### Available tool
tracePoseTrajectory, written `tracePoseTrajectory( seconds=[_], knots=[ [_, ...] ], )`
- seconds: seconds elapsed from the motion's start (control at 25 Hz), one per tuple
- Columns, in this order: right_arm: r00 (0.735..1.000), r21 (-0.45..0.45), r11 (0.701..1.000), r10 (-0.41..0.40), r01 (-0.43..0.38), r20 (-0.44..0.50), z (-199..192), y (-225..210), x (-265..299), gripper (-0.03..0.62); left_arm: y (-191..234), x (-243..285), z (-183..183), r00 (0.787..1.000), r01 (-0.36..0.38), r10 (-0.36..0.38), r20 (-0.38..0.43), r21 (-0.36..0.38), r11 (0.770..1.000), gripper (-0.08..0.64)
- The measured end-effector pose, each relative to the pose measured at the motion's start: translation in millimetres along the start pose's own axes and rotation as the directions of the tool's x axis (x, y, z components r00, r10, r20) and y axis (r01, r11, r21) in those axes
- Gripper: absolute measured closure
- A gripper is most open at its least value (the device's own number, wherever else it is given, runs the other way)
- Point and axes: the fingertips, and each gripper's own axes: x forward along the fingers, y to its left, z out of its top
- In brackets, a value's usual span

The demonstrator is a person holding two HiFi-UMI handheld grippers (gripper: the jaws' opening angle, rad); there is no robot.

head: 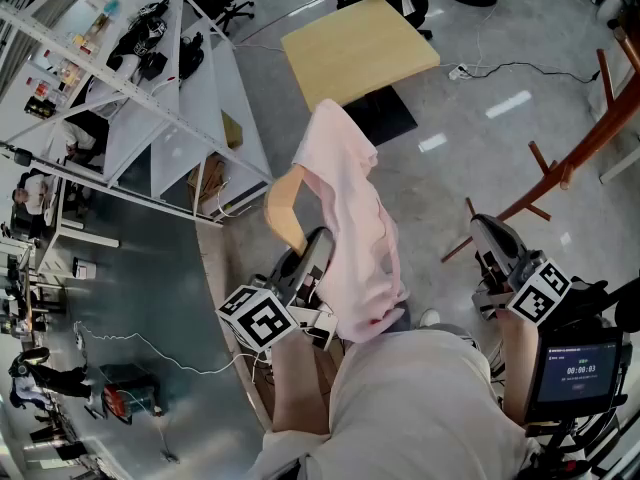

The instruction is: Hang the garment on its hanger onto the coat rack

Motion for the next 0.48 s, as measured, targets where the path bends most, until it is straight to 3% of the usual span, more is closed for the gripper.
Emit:
tracePoseTrajectory(
  seconds=[0.24,0.48],
  knots=[
    [0.998,-0.022,0.998,-0.060,0.060,0.034,17,-17,35,0.580,21,42,23,0.995,0.068,-0.067,-0.079,0.001,0.998,0.555],
    [0.984,-0.034,0.988,-0.147,0.151,0.100,24,-42,71,0.580,46,99,53,0.973,0.162,-0.157,-0.170,0.016,0.987,0.555]
  ],
)
